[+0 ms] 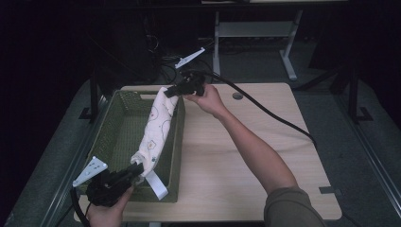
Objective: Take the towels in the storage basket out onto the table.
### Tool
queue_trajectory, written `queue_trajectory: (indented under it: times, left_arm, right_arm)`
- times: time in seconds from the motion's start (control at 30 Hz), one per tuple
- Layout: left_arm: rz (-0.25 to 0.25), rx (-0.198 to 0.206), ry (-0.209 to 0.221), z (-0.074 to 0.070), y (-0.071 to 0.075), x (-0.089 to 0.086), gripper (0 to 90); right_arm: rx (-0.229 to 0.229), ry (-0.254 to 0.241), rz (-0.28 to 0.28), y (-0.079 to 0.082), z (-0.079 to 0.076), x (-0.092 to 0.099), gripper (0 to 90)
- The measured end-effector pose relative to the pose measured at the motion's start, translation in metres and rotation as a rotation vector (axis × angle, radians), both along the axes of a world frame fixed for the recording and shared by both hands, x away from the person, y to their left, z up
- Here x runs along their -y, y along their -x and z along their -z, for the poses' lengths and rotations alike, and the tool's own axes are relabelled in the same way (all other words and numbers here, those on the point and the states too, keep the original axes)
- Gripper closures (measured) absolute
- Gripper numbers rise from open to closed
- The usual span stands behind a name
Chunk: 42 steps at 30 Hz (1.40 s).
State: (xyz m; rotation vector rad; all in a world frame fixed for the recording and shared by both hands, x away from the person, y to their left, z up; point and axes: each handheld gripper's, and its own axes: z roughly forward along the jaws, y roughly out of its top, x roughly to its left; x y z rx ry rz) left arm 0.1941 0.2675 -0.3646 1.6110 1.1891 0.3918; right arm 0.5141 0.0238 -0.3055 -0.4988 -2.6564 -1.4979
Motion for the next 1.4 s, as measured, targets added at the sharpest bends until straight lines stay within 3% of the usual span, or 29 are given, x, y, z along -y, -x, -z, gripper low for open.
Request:
queue_trajectory:
  times: [0.1, 0.37, 0.43, 0.53, 0.73, 1.13, 1.3, 1.37, 1.4]
  left_arm:
    - [-0.029, -0.006, -0.014, 0.003, 0.002, -0.005, 82.5]
    - [-0.05, -0.016, -0.041, 0.01, 0.002, -0.011, 82.5]
    - [-0.049, -0.019, -0.041, 0.011, 0.002, -0.012, 82.5]
    - [-0.056, -0.022, -0.036, 0.012, 0.002, -0.014, 82.5]
    - [-0.065, -0.016, -0.045, 0.014, 0.004, -0.016, 82.5]
    - [-0.08, -0.043, -0.051, 0.022, 0.003, -0.021, 81.3]
    - [-0.085, -0.048, -0.029, 0.024, 0.003, -0.023, 78.9]
    - [-0.077, -0.049, -0.005, 0.024, 0.005, -0.023, 68.9]
    - [-0.089, -0.057, 0.049, 0.023, 0.007, -0.024, 64.5]
  right_arm:
    - [-0.029, -0.036, 0.003, -0.004, 0.004, -0.006, 82.2]
    - [-0.057, -0.02, 0.013, -0.01, 0.019, -0.019, 82.2]
    - [-0.028, 0.01, -0.003, -0.008, 0.018, -0.028, 82.3]
    - [-0.024, 0.0, -0.017, -0.006, 0.013, -0.038, 82.2]
    - [-0.011, 0.03, -0.025, -0.007, 0.01, -0.059, 81.8]
    - [-0.019, 0.063, -0.016, -0.008, 0.028, -0.072, 81.3]
    - [-0.015, 0.071, -0.011, -0.01, 0.031, -0.073, 80.9]
    - [-0.014, 0.062, -0.014, -0.01, 0.032, -0.074, 78.5]
    - [-0.015, 0.061, 0.0, -0.011, 0.035, -0.076, 63.9]
